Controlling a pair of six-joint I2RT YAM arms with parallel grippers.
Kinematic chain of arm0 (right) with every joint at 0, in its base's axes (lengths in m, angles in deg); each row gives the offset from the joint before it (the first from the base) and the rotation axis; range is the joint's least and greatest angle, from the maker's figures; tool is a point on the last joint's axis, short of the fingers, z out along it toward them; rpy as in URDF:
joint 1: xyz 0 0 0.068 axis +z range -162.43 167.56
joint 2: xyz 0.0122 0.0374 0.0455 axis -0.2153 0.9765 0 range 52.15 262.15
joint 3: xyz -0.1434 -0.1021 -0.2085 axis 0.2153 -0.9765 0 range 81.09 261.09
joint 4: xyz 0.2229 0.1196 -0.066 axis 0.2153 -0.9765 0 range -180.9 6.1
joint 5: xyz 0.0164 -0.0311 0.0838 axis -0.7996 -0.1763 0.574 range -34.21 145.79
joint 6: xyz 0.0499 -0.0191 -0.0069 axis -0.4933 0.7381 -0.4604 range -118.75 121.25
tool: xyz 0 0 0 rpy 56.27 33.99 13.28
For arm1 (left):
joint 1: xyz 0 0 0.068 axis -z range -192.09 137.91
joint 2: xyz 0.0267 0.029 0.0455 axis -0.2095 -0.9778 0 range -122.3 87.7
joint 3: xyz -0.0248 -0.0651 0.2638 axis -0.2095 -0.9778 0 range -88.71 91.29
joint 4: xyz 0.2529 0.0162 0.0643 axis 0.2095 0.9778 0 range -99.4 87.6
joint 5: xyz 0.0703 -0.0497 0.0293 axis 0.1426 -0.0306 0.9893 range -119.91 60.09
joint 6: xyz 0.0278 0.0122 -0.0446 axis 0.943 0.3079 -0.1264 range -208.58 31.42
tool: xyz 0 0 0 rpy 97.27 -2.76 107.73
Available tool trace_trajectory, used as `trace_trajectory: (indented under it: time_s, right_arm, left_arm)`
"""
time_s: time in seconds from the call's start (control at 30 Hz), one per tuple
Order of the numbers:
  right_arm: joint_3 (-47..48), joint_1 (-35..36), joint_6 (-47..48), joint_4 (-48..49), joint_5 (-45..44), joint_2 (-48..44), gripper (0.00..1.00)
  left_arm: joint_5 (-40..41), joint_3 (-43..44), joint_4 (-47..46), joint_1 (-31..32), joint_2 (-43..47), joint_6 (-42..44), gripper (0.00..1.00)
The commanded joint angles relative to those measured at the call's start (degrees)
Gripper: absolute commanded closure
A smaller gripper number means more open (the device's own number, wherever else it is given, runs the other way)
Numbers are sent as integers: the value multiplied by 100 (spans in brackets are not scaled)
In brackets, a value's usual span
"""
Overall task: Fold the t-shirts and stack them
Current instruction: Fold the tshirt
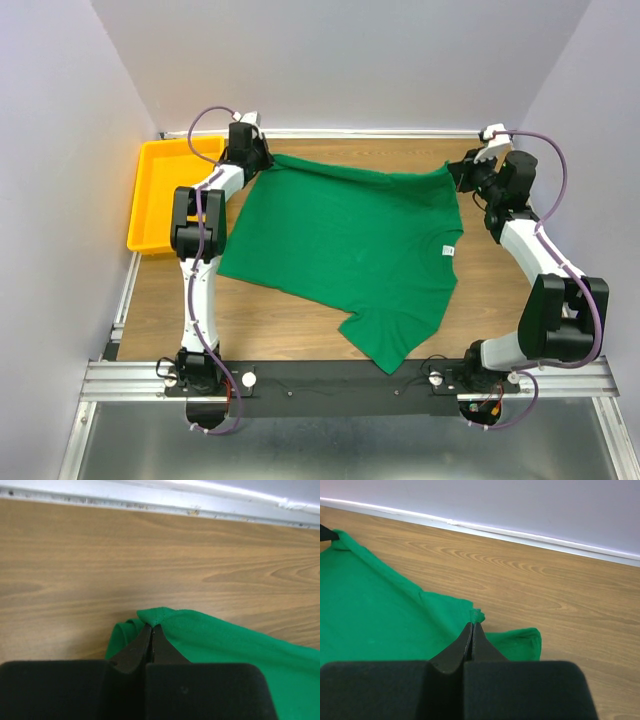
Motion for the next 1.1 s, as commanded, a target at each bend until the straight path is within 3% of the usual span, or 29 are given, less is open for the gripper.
trace_trajectory:
  time_s: [0.0,0.47,1.07]
  right_arm:
    - [-69,-17,105,-91,-7,-103,99]
    - [-113,-17,131,-170,-86,-111,99]
    - [-236,-17,167,-275,-95,-252,99]
  left_arm:
    - [-71,-276,-271,-71,451,-21,100]
    - [-70,-1059,-728,-141,1040,110,100]
    - [-123,-1428,-807,-194,1295,199,100]
